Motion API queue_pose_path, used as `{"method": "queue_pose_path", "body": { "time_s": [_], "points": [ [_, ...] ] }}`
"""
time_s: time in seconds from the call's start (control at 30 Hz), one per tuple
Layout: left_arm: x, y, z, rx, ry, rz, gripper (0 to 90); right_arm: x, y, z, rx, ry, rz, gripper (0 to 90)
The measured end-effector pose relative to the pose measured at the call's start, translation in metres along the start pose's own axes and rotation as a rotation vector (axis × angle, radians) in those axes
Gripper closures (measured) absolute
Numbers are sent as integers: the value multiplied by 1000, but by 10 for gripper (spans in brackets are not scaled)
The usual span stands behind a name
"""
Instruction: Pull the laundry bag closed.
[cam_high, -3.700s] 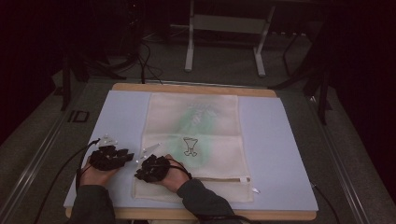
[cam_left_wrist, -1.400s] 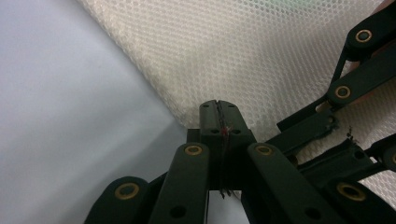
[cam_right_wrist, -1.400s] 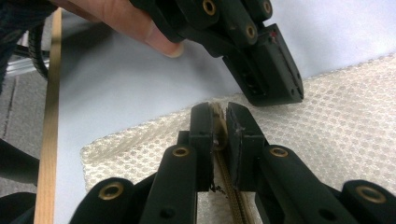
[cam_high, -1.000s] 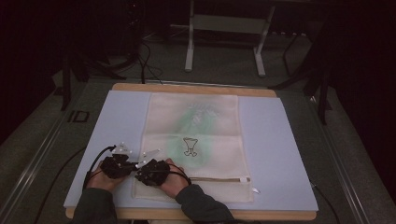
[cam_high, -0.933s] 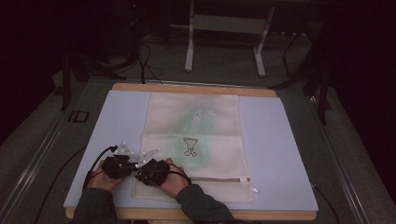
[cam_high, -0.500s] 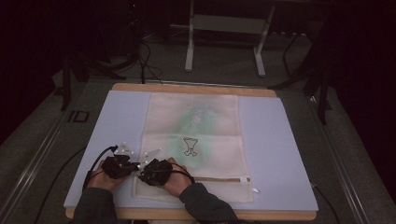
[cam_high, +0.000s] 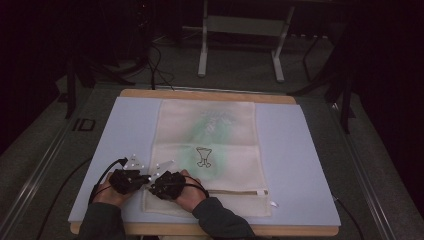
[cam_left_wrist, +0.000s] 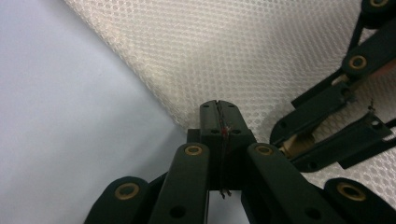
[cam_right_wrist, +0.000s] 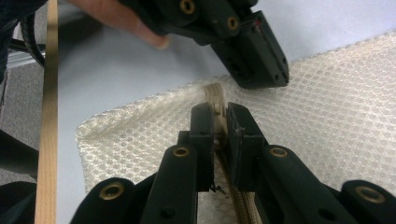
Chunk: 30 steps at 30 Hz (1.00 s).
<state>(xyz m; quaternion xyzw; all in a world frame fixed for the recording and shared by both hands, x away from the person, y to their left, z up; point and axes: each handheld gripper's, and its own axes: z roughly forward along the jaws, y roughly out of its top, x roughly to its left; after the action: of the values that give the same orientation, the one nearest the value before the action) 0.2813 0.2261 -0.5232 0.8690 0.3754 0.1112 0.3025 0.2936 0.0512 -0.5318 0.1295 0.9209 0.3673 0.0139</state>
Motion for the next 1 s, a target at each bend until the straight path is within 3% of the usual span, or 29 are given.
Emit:
{"method": "queue_pose_path", "body": {
  "time_s": [0.3, 0.67, 1.0],
  "points": [
    [-3, 0, -1, 20, -4, -10, 896, 1, 0, 0, 2, -6, 6, 821],
    [-10, 4, 0, 56, 39, 47, 898, 0, 1, 0, 7, 1, 2, 822],
    [-4, 2, 0, 45, 2, 24, 899, 1, 2, -2, 15, 0, -12, 822]
  ]
}}
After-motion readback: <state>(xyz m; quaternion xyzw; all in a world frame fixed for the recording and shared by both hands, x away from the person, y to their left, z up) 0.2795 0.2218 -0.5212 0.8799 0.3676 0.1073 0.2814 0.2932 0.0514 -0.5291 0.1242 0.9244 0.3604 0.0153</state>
